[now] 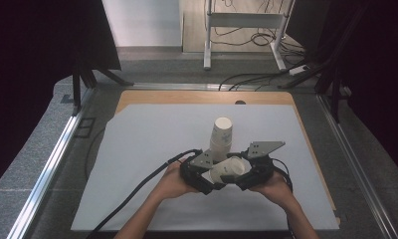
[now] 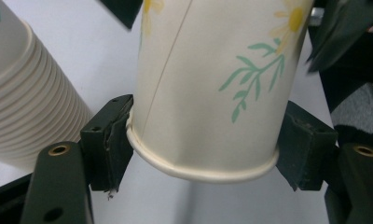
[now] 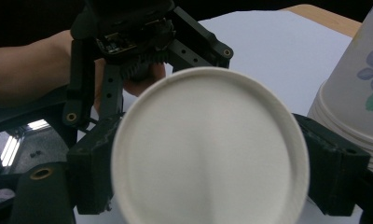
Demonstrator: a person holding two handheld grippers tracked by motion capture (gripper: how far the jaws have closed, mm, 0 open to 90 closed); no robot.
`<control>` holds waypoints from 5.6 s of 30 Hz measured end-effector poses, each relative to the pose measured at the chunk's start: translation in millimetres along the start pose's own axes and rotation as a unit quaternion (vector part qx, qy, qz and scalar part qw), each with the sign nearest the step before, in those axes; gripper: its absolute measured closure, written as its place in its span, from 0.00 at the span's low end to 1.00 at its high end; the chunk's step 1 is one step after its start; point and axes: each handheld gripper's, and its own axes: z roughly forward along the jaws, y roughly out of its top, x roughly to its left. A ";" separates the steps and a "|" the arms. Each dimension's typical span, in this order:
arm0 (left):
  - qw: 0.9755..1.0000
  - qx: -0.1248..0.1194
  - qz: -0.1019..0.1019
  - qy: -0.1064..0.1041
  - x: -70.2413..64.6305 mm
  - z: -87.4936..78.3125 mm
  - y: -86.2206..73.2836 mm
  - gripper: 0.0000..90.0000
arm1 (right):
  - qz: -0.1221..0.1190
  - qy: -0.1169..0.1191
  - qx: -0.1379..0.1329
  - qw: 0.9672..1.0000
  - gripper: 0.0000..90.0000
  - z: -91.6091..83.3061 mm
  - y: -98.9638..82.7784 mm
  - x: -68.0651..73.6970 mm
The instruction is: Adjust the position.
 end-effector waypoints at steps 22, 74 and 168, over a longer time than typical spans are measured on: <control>0.997 0.072 0.014 -0.014 -0.6 -1.7 -0.1 0.31 | -0.057 0.010 0.082 0.995 0.16 -13.2 3.7 4.3; 0.996 -0.045 -0.070 -0.034 6.0 -19.1 -21.3 0.12 | -0.024 0.034 0.064 0.997 0.39 -11.3 -7.3 2.1; 0.985 -0.148 -0.056 -0.072 -1.9 -27.2 -27.2 0.34 | 0.015 0.072 -0.021 0.997 0.26 -9.3 -21.2 5.9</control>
